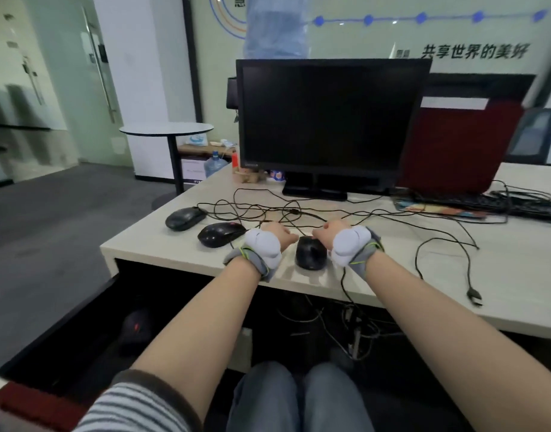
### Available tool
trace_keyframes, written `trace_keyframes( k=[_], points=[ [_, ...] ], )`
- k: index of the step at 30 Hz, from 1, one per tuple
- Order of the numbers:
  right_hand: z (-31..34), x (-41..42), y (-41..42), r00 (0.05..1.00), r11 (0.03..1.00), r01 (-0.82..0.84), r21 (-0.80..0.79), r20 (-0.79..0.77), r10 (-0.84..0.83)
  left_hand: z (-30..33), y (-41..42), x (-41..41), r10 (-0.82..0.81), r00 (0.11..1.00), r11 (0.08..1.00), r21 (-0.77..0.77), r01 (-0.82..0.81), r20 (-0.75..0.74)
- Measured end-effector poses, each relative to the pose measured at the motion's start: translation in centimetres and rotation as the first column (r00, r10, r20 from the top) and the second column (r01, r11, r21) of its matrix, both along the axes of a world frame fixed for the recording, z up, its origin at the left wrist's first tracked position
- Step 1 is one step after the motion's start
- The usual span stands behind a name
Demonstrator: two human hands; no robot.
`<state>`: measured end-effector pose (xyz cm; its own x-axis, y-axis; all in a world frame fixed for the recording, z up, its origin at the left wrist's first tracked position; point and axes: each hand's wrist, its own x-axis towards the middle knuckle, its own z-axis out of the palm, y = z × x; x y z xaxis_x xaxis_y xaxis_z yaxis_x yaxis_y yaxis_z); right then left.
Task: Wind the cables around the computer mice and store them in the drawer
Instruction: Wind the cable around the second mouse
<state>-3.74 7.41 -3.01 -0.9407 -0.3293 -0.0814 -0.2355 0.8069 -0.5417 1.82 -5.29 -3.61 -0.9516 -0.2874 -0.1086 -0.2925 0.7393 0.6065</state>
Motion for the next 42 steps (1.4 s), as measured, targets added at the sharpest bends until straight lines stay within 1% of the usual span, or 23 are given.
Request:
trace_keyframes(
  k=[2, 6, 7, 9, 10, 12, 14, 15, 17, 20, 22, 23, 25, 27, 29, 31, 33, 35, 36, 38, 39, 41, 42],
  points=[
    [-1.0, -0.4, 0.5, 1.0, 1.0, 0.0, -0.008, 0.018, 0.001, -0.9, 0.8, -0.6, -0.014, 1.0, 0.999, -0.047, 0.015, 0.016],
    [-1.9, -0.8, -0.2, 0.998, 0.996, -0.029, -0.085, 0.056, 0.034, -1.6, 1.3, -1.1, 0.015, 1.0, 1.0, 0.001, -0.015, -0.021],
    [-2.1, -0.8, -0.6, 0.996, 0.991, -0.019, -0.133, 0.078, 0.029, -1.8, 1.3, -1.1, 0.024, 0.998, 0.997, 0.077, -0.02, -0.059],
    [-2.4, -0.7, -1.3, 0.994, 0.959, 0.046, -0.278, 0.113, -0.015, -2.3, 1.1, -1.1, 0.071, 0.989, 0.942, 0.335, -0.023, -0.132],
    [-2.8, -0.6, -1.8, 0.991, 0.914, 0.096, -0.395, 0.126, -0.049, -2.4, 0.8, -0.8, 0.11, 0.978, 0.893, 0.449, -0.02, -0.176],
    [-3.0, -0.3, -2.6, 0.981, 0.761, 0.189, -0.621, 0.144, -0.126, -2.3, 0.0, -0.2, 0.19, 0.946, 0.766, 0.643, 0.024, -0.261],
    [-2.8, 0.0, -3.6, 0.975, 0.614, 0.221, -0.758, 0.189, -0.119, -1.8, -1.2, 0.4, 0.242, 0.914, 0.626, 0.772, 0.109, -0.325],
    [-2.5, 0.1, -4.1, 0.971, 0.543, 0.23, -0.807, 0.229, -0.071, -1.3, -1.7, 0.8, 0.273, 0.895, 0.566, 0.811, 0.147, -0.352],
    [-1.9, 0.7, -5.2, 0.953, 0.43, 0.232, -0.872, 0.293, 0.081, -0.4, -3.0, 1.8, 0.314, 0.865, 0.499, 0.843, 0.202, -0.393],
    [-0.8, 2.0, -6.7, 0.888, 0.398, 0.181, -0.9, 0.323, 0.327, 0.3, -5.2, 3.2, 0.327, 0.837, 0.461, 0.847, 0.264, -0.439],
    [-0.5, 2.5, -7.6, 0.866, 0.383, 0.126, -0.915, 0.29, 0.407, 0.4, -6.5, 4.1, 0.327, 0.831, 0.504, 0.827, 0.249, -0.449],
    [-0.4, 2.7, -8.0, 0.862, 0.393, 0.093, -0.915, 0.271, 0.428, 0.4, -7.1, 4.5, 0.339, 0.824, 0.555, 0.804, 0.213, -0.453],
    [-0.6, 3.3, -9.0, 0.855, 0.46, 0.009, -0.888, 0.246, 0.457, 0.2, -8.6, 5.2, 0.394, 0.775, 0.693, 0.714, 0.103, -0.494],
    [-0.9, 3.9, -9.8, 0.825, 0.536, -0.102, -0.838, 0.23, 0.517, 0.2, -9.9, 5.6, 0.426, 0.689, 0.798, 0.602, 0.02, -0.587],
    [-1.3, 4.1, -10.2, 0.752, 0.568, -0.216, -0.794, 0.235, 0.615, 0.4, -10.6, 6.1, 0.396, 0.635, 0.83, 0.554, 0.061, -0.663],
    [-1.5, 4.3, -10.5, 0.666, 0.561, -0.283, -0.778, 0.262, 0.699, 0.5, -11.0, 6.6, 0.331, 0.655, 0.822, 0.548, 0.153, -0.679],
    [-1.6, 4.4, -10.7, 0.608, 0.528, -0.298, -0.795, 0.268, 0.747, 0.1, -11.7, 6.9, 0.272, 0.698, 0.814, 0.545, 0.2, -0.663],
    [-1.5, 4.5, -11.1, 0.595, 0.484, -0.267, -0.833, 0.252, 0.763, -0.5, -12.2, 7.0, 0.336, 0.722, 0.78, 0.609, 0.147, -0.605],
    [-1.6, 4.4, -11.4, 0.604, 0.458, -0.235, -0.857, 0.241, 0.76, -0.7, -12.4, 7.0, 0.385, 0.71, 0.776, 0.623, 0.096, -0.589],
    [-1.5, 4.4, -12.1, 0.625, 0.401, -0.156, -0.903, 0.224, 0.748, -1.3, -13.0, 6.9, 0.45, 0.649, 0.801, 0.598, 0.01, -0.613],
    [-1.4, 4.5, -12.5, 0.63, 0.364, -0.116, -0.924, 0.215, 0.746, -1.5, -13.2, 7.0, 0.443, 0.626, 0.837, 0.547, -0.031, -0.642],
    [-1.3, 4.5, -13.2, 0.625, 0.257, -0.043, -0.966, 0.175, 0.761, -2.1, -13.4, 7.2, 0.379, 0.63, 0.897, 0.436, -0.071, -0.678],
    [-1.2, 4.5, -13.6, 0.623, 0.2, -0.004, -0.98, 0.154, 0.767, -2.4, -13.6, 7.2, 0.381, 0.634, 0.89, 0.453, -0.053, -0.673]
  ],
)
